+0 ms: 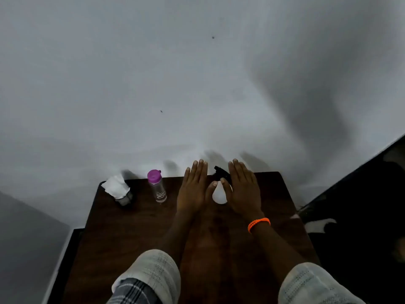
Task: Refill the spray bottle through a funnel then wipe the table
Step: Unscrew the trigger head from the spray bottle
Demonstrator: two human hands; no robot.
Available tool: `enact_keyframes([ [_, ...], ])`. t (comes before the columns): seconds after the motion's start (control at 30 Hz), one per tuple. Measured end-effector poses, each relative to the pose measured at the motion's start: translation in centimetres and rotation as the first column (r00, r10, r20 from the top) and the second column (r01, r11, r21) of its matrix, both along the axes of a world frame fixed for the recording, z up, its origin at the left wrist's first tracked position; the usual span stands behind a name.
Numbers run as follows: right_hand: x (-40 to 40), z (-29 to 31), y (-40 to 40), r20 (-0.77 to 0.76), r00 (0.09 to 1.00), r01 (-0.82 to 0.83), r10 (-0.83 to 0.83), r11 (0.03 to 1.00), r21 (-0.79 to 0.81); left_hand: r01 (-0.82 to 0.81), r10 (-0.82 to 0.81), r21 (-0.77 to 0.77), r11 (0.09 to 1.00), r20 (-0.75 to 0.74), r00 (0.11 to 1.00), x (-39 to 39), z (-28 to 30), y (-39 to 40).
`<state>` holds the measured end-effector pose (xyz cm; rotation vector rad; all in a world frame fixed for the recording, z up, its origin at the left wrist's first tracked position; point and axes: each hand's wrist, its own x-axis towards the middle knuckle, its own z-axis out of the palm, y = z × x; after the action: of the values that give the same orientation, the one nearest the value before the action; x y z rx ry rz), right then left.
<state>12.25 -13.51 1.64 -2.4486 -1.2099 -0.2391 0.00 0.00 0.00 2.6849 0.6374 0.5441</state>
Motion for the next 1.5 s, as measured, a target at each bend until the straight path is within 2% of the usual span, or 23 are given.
enact_keyframes([
  [0.2,2.1,-3.8,1.2,-0.161,0.986,0.035,-0.050,0.995,-0.091,0.035,-0.040,-0.065,0.997,-0.073,0.996,3.4,-4.1,0.8],
  [0.33,3.7,-5.6,2.6,-0.281,0.958,0.050,-0.059,0.998,-0.041,0.036,-0.042,-0.098,0.995,-0.057,0.998,5.3,-6.3,1.2],
  [0.5,5.0,-8.0,3.8,-0.499,0.865,0.101,-0.053,0.992,0.070,0.011,-0.017,-0.143,0.990,-0.042,0.999,6.1,-7.6,0.8],
  [0.77,4.8,-5.0,3.8,-0.615,0.788,0.199,-0.016,0.953,0.230,-0.048,0.064,-0.295,0.954,0.045,0.997,5.1,-7.7,-0.1],
  [0.87,5.2,-3.3,3.4,-0.690,0.723,0.276,-0.022,0.925,0.260,-0.049,0.042,-0.391,0.919,-0.025,0.999,4.1,-7.3,-0.9],
  [0.97,5.3,-1.1,2.7,-0.721,0.693,0.270,0.023,0.919,0.289,-0.055,-0.001,-0.483,0.874,-0.115,0.993,3.3,-6.5,-1.4],
  [1.07,5.1,0.8,1.8,-0.737,0.667,0.229,0.107,0.912,0.340,-0.065,-0.005,-0.554,0.830,-0.123,0.992,2.7,-5.1,-2.1],
  [1.17,4.1,2.5,1.0,-0.786,0.586,0.237,0.196,0.887,0.397,-0.110,0.048,-0.626,0.772,-0.116,0.992,2.0,-3.1,-3.3],
  [1.3,2.4,4.7,0.2,-0.810,0.526,0.237,0.260,0.870,0.433,-0.092,0.059,-0.581,0.808,-0.074,0.995,1.1,-1.3,-4.4],
  [1.5,0.8,7.9,-1.0,-0.830,0.444,0.096,0.338,0.903,0.419,-0.007,0.050,-0.592,0.806,0.057,0.997,-2.0,1.3,-5.6],
])
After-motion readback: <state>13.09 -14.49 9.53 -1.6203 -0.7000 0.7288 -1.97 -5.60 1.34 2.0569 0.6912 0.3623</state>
